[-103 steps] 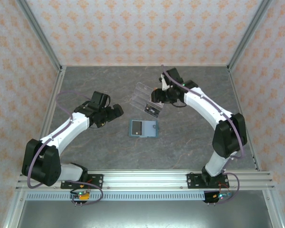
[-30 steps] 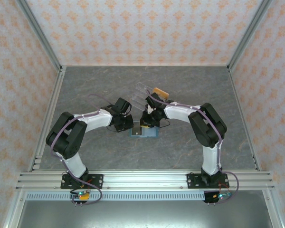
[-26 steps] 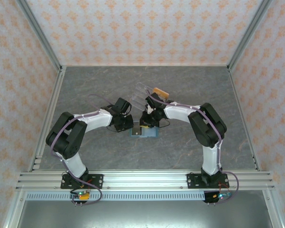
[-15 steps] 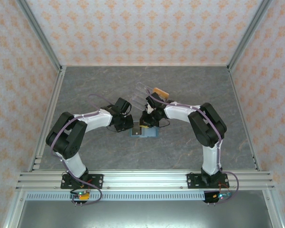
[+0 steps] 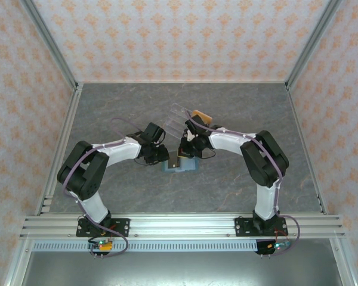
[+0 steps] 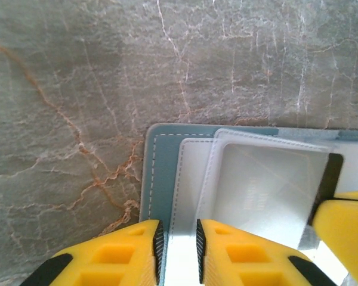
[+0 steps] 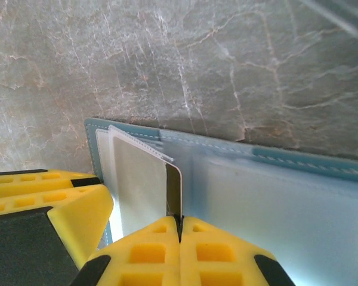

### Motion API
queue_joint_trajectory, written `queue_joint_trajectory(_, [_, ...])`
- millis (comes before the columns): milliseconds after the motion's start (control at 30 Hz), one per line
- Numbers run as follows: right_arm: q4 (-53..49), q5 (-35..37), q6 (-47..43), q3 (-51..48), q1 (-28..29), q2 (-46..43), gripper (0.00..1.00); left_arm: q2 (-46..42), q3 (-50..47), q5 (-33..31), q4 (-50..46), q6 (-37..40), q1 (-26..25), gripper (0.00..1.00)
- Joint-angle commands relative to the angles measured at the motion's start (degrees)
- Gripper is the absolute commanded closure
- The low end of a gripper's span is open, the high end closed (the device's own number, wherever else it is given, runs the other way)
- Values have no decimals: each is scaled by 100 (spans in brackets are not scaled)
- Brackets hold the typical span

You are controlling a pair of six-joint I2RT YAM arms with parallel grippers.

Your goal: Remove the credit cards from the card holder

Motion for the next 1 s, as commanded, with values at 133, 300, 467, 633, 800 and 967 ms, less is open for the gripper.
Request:
queue_joint_trajectory(133, [-63, 268, -161, -201, -89, -327, 100, -332, 74, -202, -266, 152, -8, 74])
queue_joint_trajectory(300, [-74, 218, -205, -193, -98, -343, 100, -657, 45, -79, -134, 143, -11, 74])
queue_joint_trajectory(467, [62, -154, -211, -152, -107, -201, 100, -659, -77, 392, 345, 39, -13, 79])
queue_joint_trajectory(633, [163, -279, -280, -116, -107, -86, 100, -345, -62, 506, 366, 12, -5, 88])
queue_joint_trajectory(800, [152, -356, -379, -80, -115, 3, 100, -75, -17, 457, 302, 20, -7, 96])
queue_joint_trajectory(967, [98, -322, -348, -75, -142, 57, 100, 134, -19, 411, 353, -63, -8, 100])
